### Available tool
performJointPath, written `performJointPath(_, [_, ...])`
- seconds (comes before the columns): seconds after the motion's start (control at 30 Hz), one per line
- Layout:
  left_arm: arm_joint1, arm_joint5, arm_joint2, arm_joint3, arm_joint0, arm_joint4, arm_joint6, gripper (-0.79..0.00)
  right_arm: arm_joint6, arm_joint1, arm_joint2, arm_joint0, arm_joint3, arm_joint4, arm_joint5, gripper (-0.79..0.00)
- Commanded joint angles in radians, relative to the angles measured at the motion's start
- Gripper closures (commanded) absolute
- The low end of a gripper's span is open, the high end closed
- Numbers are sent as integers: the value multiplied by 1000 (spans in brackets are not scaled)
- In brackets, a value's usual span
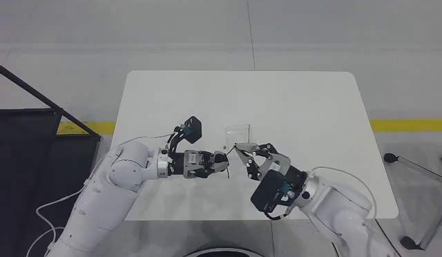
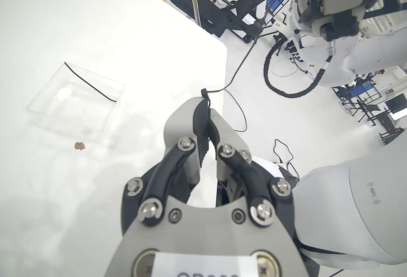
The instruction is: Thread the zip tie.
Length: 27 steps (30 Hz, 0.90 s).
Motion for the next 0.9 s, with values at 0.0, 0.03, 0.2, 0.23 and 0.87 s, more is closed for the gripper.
performJointPath(0.0, [0, 0, 0, 0, 0, 0, 0, 0, 3, 0, 1, 0, 1, -2, 2, 0])
performJointPath(0.03, [0, 0, 0, 0, 0, 0, 0, 0, 6, -1, 2, 0, 1, -5, 7, 0])
performJointPath(0.2, [0, 0, 0, 0, 0, 0, 0, 0, 12, -3, 0, -2, -1, -14, 22, 0])
performJointPath(0.23, [0, 0, 0, 0, 0, 0, 0, 0, 12, -3, -1, -2, -2, -15, 23, 0])
performJointPath(0.87, [0, 0, 0, 0, 0, 0, 0, 0, 62, -8, -35, 18, 0, -72, -25, 0])
